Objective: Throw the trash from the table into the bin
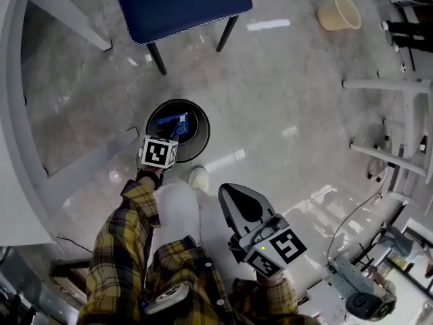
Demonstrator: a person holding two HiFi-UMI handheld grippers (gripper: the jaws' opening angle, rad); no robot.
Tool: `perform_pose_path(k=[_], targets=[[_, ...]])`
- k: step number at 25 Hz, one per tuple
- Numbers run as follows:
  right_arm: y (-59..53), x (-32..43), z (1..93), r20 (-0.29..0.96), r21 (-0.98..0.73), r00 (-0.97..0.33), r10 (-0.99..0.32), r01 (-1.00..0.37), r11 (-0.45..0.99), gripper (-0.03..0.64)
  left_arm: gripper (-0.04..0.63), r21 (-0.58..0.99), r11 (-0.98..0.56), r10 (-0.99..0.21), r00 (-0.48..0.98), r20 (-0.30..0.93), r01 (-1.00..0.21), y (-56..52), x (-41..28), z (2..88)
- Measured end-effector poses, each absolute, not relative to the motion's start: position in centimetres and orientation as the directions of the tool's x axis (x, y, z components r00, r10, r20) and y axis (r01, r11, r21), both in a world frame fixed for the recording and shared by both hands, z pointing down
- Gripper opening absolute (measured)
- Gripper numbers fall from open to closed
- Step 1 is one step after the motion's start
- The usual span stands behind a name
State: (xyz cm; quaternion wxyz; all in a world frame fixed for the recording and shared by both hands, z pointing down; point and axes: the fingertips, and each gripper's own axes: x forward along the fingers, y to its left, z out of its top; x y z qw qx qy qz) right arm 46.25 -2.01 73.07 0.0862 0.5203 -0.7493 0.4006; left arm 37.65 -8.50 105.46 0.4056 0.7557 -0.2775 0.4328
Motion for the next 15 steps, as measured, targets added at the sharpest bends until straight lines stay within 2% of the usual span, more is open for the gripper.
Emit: perform_pose_path(k=[1, 2, 7, 15], targets=[[-1.8, 46.4, 72.9, 0.548, -0.512, -0.440, -0.711, -0.849, 0.131, -0.002, 0.167, 0.377, -0.517, -0.054, 0.469, 0.882, -0.768, -8.3, 37.7, 105.3], [-1.6, 46.5, 72.6, 0.551, -0.514, -0.437, -0.711, -0.849, 0.123, -0.002, 0.175, 0.381, -0.518, -0.042, 0.469, 0.882, -0.765, -8.0, 37.7, 104.9], [-1.5, 46.4, 68.9, 0.548, -0.531, -0.437, -0.713, -0.841, 0.107, -0.002, 0.175, 0.404, -0.559, -0.018, 0.498, 0.867, -0.724, -5.9, 38.4, 99.8], [-1.1, 45.1, 59.6, 0.531, -0.553, -0.469, -0.706, -0.823, 0.132, -0.002, 0.172, 0.453, -0.599, -0.033, 0.586, 0.810, -0.660, -3.9, 40.3, 85.9]])
